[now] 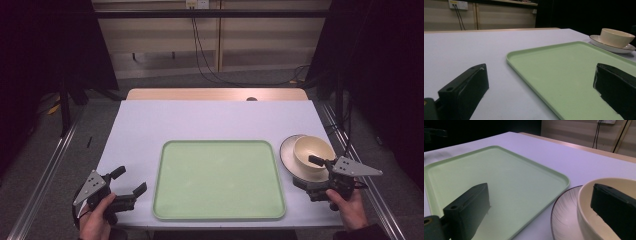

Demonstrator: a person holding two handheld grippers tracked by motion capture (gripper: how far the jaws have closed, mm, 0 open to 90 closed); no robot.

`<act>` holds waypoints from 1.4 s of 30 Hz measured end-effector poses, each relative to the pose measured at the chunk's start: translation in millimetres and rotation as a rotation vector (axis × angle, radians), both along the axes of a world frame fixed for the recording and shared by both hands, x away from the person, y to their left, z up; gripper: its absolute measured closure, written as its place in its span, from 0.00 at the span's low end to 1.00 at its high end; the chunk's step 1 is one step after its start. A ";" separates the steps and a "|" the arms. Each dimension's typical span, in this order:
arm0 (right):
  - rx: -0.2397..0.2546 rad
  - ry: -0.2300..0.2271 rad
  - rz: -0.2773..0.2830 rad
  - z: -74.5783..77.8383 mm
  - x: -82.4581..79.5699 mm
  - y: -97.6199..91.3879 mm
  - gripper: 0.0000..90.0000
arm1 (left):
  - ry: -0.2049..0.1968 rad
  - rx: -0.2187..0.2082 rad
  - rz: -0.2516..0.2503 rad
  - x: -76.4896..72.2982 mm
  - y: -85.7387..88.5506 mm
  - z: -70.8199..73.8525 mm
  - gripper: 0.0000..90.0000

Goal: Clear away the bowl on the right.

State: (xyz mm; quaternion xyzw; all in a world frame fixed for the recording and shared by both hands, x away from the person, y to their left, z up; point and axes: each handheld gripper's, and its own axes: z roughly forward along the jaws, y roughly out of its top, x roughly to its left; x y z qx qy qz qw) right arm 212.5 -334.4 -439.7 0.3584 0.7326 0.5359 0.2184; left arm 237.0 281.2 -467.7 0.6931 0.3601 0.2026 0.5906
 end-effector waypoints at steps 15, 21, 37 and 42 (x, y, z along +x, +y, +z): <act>0.002 0.023 -0.012 7.3 1.1 -6.5 0.03 | 0.004 -0.011 0.002 -0.5 -0.4 -0.1 0.00; 0.015 0.011 -0.011 10.0 0.4 -9.9 0.04 | 0.004 -0.012 0.004 -0.8 -0.7 0.1 0.00; -0.012 0.029 -0.067 21.0 8.8 -34.1 0.17 | 0.004 -0.013 0.007 -0.8 -0.3 0.2 0.00; 0.002 0.073 -0.089 22.2 13.6 -43.3 0.19 | 0.000 -0.002 0.008 -0.6 -0.2 0.4 0.00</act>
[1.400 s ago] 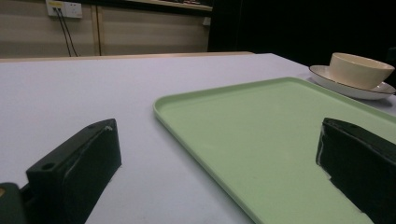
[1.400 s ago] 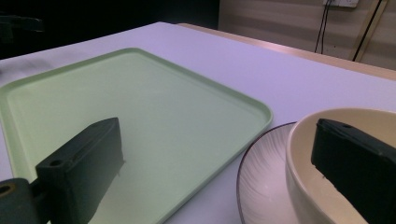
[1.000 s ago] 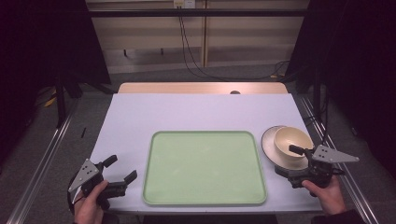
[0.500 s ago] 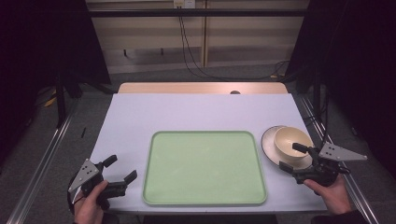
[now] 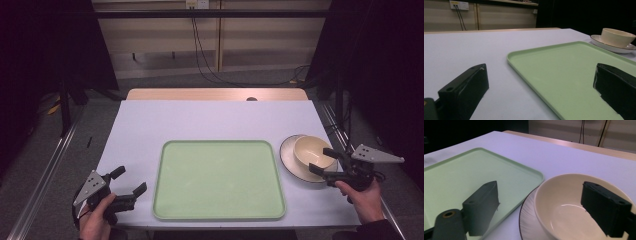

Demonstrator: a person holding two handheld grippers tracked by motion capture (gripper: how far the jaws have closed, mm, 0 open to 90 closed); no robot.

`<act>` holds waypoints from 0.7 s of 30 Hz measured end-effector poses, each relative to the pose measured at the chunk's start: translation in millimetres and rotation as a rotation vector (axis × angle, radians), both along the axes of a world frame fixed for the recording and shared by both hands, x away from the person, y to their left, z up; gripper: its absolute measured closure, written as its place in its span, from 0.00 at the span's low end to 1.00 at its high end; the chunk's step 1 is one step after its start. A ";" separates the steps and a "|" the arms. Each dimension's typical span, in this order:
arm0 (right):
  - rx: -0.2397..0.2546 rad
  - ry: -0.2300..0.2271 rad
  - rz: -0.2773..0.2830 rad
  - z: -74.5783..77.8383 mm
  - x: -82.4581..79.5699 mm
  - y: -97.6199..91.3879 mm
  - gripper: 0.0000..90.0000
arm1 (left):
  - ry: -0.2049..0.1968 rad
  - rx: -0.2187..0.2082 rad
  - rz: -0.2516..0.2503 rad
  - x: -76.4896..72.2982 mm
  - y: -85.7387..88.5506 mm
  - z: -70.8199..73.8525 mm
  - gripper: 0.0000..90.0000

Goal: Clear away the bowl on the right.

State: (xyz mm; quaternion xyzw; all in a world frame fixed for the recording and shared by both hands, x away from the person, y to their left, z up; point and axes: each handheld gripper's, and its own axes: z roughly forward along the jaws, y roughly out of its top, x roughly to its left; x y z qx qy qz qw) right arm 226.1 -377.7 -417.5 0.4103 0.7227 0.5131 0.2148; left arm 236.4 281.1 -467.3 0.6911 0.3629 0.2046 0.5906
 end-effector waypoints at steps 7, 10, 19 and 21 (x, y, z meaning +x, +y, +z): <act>-0.025 0.017 -0.032 4.5 6.4 -12.4 0.21 | 0.000 -0.001 -0.001 0.1 0.1 0.0 0.00; -0.040 0.052 -0.048 5.1 11.0 -16.3 0.22 | 0.003 -0.013 -0.010 0.1 -0.1 -0.1 0.00; -0.032 0.109 -0.113 5.0 21.3 -39.0 0.22 | 0.001 -0.006 0.001 0.4 -0.3 -0.2 0.00; -0.042 0.111 -0.121 4.7 22.3 -41.0 0.22 | 0.001 0.001 -0.004 0.4 0.2 -0.1 0.00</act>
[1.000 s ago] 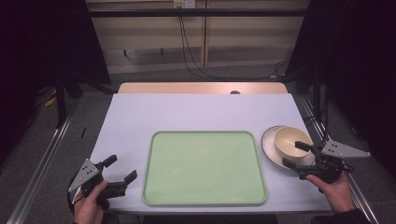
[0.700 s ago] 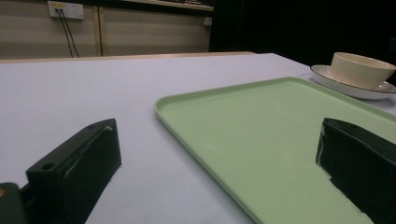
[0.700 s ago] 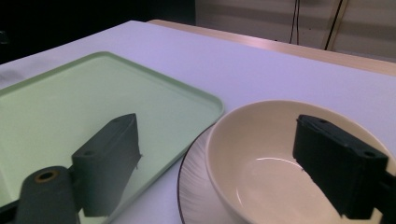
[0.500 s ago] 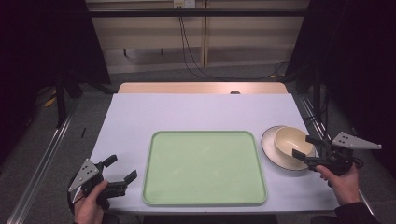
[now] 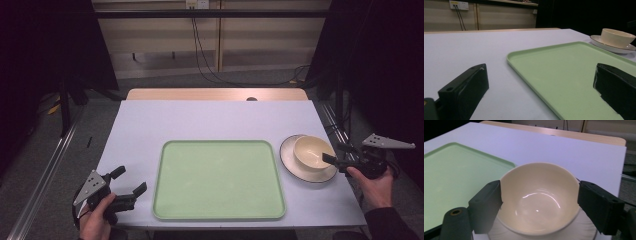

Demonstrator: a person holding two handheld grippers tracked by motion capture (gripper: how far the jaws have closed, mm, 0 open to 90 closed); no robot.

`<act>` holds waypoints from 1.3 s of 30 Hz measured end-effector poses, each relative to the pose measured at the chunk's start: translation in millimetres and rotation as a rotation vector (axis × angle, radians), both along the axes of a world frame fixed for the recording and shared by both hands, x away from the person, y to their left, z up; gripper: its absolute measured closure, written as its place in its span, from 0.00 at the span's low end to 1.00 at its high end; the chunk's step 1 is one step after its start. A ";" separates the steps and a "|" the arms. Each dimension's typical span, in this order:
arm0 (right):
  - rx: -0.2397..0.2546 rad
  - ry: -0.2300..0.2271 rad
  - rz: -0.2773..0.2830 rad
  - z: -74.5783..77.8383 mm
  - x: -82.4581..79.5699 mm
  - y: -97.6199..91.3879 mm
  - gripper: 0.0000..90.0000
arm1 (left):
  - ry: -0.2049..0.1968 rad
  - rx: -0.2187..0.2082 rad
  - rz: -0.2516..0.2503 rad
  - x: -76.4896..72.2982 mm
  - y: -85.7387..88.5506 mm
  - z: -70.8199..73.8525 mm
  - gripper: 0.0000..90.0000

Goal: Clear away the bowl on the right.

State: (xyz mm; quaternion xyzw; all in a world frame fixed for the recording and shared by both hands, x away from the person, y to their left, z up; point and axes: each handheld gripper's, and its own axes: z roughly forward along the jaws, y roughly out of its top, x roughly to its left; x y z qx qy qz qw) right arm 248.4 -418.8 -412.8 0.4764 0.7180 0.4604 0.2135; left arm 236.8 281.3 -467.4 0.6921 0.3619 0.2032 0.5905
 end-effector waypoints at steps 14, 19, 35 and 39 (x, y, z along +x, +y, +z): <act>-0.097 0.115 0.050 0.1 31.7 -9.1 0.27 | 0.004 -0.010 0.002 0.4 -0.7 -0.5 0.00; -0.132 0.168 0.061 -5.5 43.5 -9.7 0.29 | 0.003 0.000 -0.007 0.8 0.0 -0.4 0.00; -0.229 0.341 0.058 -27.6 73.4 -5.2 0.49 | 0.004 -0.004 -0.002 0.8 -0.7 -0.8 0.00; -0.257 0.376 0.055 -31.4 73.9 -5.8 0.52 | 0.005 -0.003 0.002 1.0 -0.6 -0.8 0.00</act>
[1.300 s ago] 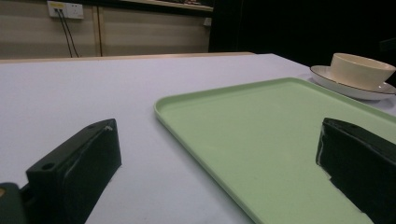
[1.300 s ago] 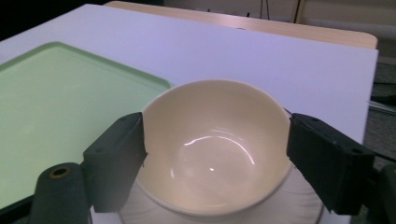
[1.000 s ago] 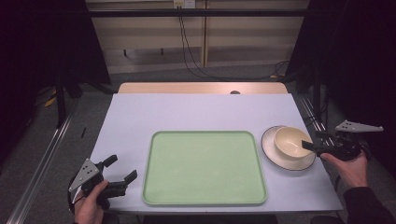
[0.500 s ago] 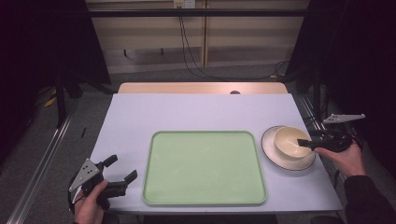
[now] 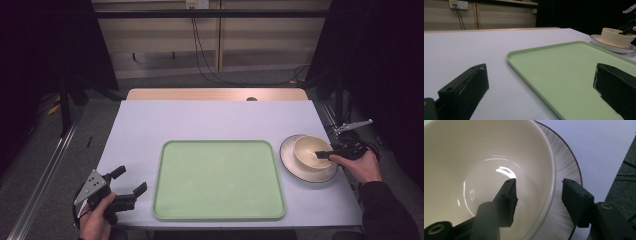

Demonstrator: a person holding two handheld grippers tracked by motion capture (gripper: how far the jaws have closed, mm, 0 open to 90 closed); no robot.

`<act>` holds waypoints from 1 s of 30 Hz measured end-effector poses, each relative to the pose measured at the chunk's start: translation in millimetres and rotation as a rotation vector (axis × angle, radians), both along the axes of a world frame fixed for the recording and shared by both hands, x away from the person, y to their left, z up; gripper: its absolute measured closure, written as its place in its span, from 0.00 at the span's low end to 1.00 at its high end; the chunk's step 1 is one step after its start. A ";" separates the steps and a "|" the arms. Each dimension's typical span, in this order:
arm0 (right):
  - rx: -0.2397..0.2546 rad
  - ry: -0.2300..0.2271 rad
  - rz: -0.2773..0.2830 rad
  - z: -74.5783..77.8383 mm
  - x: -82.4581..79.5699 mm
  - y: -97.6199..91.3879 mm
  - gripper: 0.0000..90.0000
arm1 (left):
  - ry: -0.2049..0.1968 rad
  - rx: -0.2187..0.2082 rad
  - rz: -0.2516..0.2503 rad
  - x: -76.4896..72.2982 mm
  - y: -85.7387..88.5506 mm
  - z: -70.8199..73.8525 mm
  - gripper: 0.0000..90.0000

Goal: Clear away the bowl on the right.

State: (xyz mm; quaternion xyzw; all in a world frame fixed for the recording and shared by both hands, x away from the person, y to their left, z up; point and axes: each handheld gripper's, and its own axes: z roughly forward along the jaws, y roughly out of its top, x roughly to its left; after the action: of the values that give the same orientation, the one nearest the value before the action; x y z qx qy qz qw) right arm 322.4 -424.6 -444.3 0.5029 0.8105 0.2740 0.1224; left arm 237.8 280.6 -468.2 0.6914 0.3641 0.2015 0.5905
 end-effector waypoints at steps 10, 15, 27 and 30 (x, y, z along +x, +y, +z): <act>-0.004 0.023 0.000 0.1 4.5 2.4 0.73 | 0.000 -0.002 -0.002 0.3 0.0 -0.2 0.00; -0.015 0.025 -0.011 1.4 5.1 4.7 0.85 | -0.001 0.001 -0.002 0.1 0.0 -0.1 0.00; 0.068 0.053 -0.059 3.0 8.5 2.4 0.93 | 0.001 0.000 -0.003 -0.1 -0.1 -0.1 0.00; 0.082 0.055 -0.049 2.8 9.3 2.4 0.93 | 0.001 0.001 -0.007 -0.4 -0.1 -0.1 0.00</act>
State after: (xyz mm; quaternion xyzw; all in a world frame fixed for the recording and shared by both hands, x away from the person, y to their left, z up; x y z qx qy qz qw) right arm 331.7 -422.2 -441.5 0.5345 0.7891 0.2902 0.0859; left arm 237.4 280.6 -468.2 0.6932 0.3619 0.1992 0.5907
